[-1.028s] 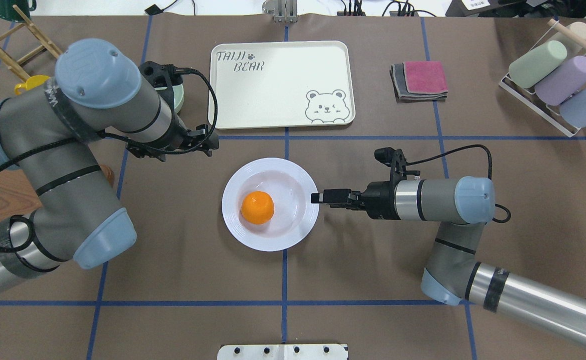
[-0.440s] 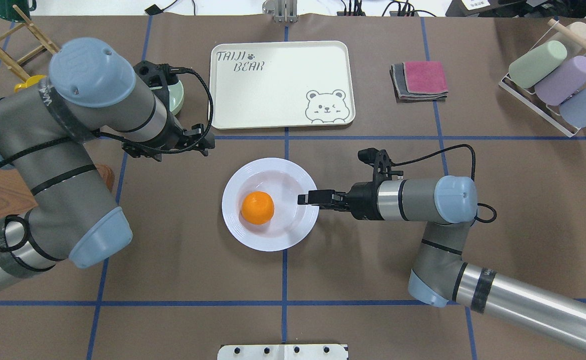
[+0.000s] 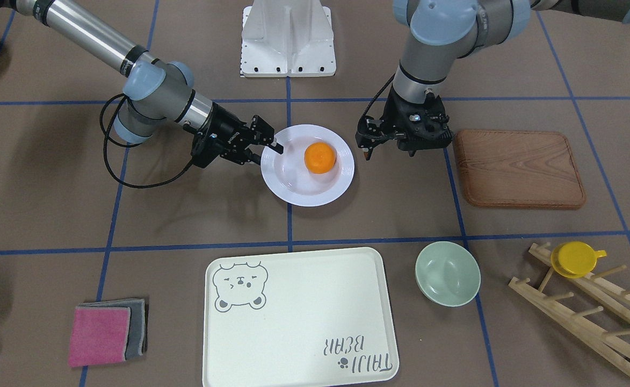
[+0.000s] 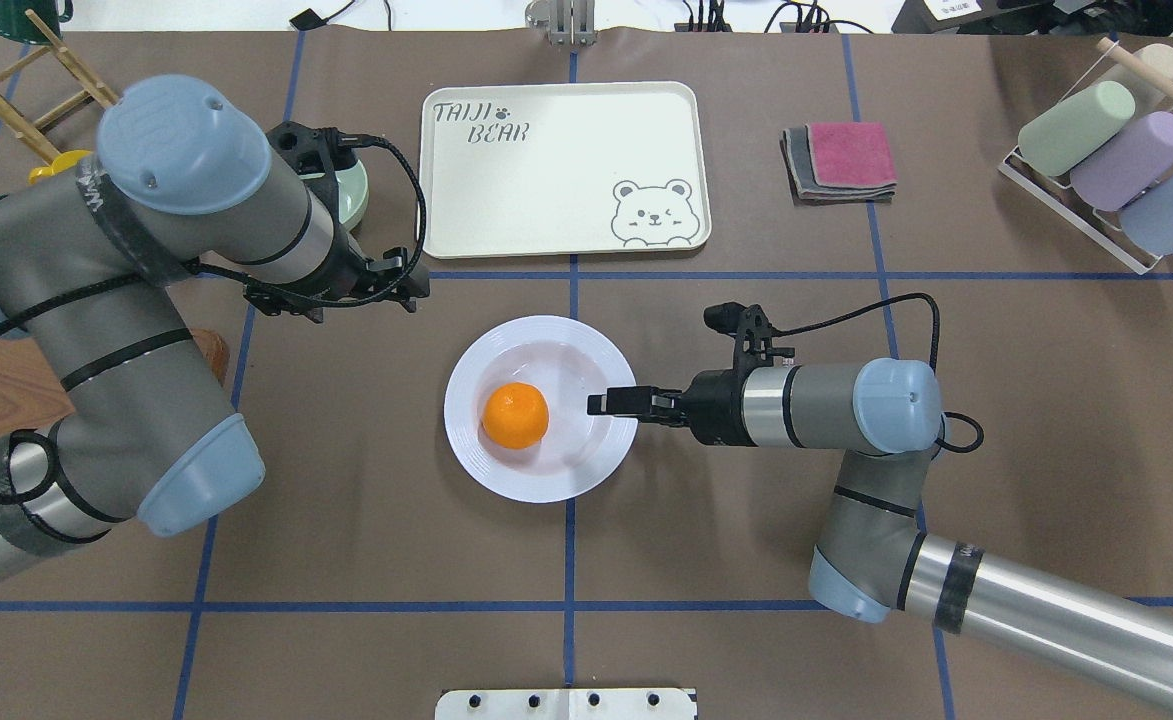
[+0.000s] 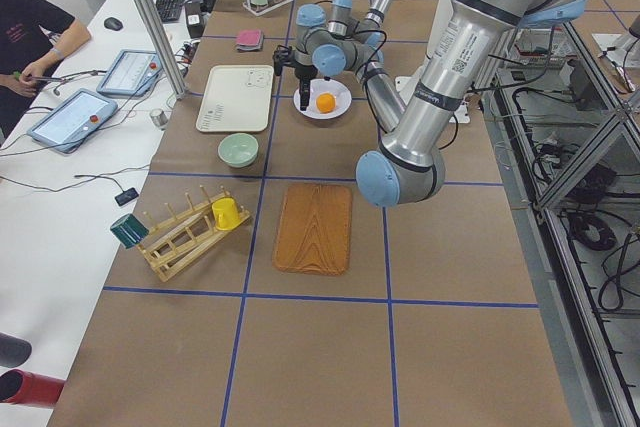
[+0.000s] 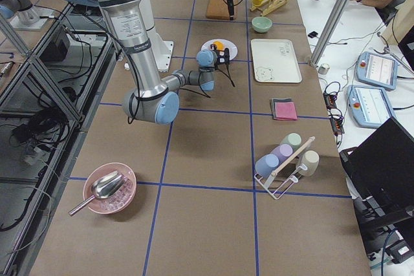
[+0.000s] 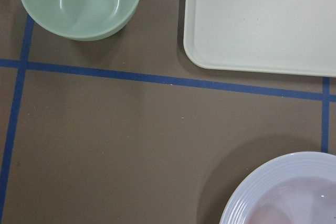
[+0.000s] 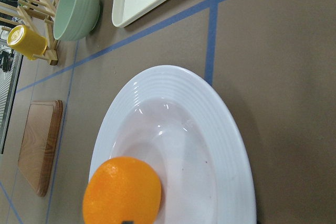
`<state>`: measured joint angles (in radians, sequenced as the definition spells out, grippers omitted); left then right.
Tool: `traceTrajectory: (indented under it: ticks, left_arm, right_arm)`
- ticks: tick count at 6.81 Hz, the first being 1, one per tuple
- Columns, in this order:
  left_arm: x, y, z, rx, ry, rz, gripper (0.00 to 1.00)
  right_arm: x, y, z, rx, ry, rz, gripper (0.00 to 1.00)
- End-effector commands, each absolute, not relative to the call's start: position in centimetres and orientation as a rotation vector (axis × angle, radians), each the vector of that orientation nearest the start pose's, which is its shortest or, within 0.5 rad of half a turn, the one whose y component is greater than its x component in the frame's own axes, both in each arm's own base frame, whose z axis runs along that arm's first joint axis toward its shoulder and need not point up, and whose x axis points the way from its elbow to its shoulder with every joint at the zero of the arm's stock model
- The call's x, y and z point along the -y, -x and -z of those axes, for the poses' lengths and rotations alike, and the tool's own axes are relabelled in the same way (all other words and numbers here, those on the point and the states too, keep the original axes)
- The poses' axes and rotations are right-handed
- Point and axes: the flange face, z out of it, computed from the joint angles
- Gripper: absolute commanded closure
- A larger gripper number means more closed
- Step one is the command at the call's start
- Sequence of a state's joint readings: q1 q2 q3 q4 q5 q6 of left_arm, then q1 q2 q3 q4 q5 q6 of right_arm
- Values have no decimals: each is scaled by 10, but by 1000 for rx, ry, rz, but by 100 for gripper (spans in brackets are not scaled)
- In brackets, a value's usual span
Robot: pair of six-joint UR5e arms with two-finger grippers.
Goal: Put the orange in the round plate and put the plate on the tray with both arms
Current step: 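Withdraw the left gripper while the right gripper reaches to the plate rim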
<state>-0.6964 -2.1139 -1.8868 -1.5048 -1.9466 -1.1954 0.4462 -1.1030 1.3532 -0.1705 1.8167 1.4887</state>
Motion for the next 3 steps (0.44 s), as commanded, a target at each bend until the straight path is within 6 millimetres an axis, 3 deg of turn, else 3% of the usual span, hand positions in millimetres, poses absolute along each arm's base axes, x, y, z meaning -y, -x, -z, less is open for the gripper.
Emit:
traceTrajectory:
  ticks: [1,3]
  left_arm:
    - [470,-404,-225,-853,-96,159,1]
    - [473,-400,-224,-854,-99,166,2]
  right_arm:
    - [384,548,-329,1650,-255,-77,54]
    - [384,548,-321,1672,-265,-74,85]
